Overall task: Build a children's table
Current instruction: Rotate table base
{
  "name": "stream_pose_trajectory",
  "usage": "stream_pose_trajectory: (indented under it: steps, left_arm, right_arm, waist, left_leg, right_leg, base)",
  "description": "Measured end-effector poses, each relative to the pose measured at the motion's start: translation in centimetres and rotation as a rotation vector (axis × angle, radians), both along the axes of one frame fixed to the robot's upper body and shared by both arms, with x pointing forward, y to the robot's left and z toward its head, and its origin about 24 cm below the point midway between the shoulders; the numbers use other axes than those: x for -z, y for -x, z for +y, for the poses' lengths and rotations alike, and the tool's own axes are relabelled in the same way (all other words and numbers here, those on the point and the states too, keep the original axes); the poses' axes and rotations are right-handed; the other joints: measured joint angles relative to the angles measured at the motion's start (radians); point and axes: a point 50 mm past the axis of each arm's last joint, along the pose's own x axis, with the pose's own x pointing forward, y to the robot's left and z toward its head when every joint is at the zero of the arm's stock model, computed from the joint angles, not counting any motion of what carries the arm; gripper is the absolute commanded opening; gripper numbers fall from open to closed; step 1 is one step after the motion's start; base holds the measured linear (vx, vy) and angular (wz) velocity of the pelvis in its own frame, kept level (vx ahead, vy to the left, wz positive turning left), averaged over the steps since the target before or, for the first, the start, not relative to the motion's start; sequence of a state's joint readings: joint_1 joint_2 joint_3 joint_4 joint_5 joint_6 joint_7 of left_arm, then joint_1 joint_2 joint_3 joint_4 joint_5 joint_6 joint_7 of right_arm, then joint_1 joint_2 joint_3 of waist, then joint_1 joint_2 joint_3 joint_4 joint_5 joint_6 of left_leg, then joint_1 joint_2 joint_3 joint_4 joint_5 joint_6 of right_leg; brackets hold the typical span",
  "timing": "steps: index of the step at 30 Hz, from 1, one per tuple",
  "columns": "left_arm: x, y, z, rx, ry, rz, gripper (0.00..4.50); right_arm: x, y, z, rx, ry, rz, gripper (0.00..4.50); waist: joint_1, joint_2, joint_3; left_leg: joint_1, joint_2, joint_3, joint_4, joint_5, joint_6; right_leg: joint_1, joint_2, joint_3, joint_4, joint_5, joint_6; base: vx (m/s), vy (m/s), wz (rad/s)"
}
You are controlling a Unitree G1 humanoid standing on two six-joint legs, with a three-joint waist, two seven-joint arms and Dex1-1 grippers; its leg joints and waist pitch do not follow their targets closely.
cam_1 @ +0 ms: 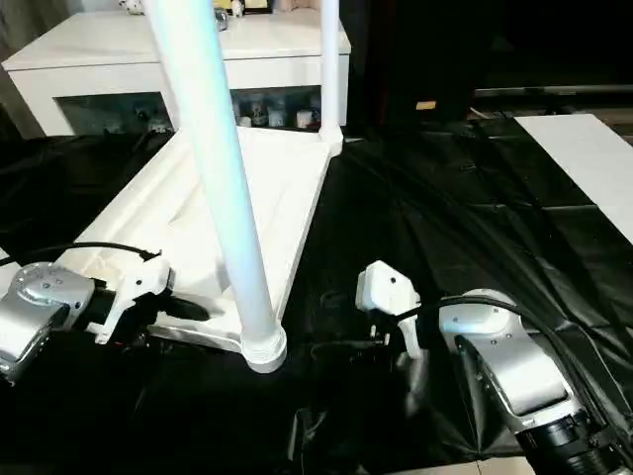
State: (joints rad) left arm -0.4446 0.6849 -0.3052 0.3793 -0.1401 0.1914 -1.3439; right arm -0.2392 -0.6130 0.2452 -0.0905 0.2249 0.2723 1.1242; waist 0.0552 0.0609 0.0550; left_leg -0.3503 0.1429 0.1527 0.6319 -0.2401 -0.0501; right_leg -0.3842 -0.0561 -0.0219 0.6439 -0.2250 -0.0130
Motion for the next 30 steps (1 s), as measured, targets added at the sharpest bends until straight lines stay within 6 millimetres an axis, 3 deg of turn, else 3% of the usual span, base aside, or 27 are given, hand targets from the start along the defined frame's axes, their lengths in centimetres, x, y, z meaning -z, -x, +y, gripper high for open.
stream_pose_trajectory:
  steps: [18, 26, 30]
  left_arm:
    - [0.8, -1.3, 0.8, 0.048, -0.032, 0.007, 1.29]
    - [0.9, -1.4, 1.0, 0.089, -0.063, 0.006, 0.51]
    - [0.8, -1.6, 0.8, 0.118, -0.09, 0.002, 0.33]
  right_arm:
    - [0.0, 1.5, 0.8, -0.059, 0.012, 0.033, 3.5]
    - [0.1, 1.7, 0.7, -0.053, 0.022, 0.044, 3.5]
    - [-0.2, 1.8, 0.9, -0.061, 0.02, 0.032, 3.5]
  waist:
    - [0.003, 0.001, 0.0]
    - [-0.002, 0.001, 0.0]
    - [-0.005, 0.001, 0.0]
  left_leg:
    - [0.0, 0.002, 0.002, -0.001, 0.0, 0.0]
    - [0.0, 0.003, 0.003, -0.005, 0.0, 0.0]
    - [0.001, 0.003, 0.003, -0.006, 0.0, -0.001]
  right_leg:
    - [0.0, 0.0, -0.002, -0.003, 0.0, 0.0]
    - [0.0, 0.0, -0.002, -0.006, 0.0, 0.0]
    - [0.0, 0.0, -0.002, -0.006, 0.0, 0.0]
  base:
    - [0.0, 0.0, 0.0]
    - [0.0, 0.0, 0.0]
    - [0.0, 0.0, 0.0]
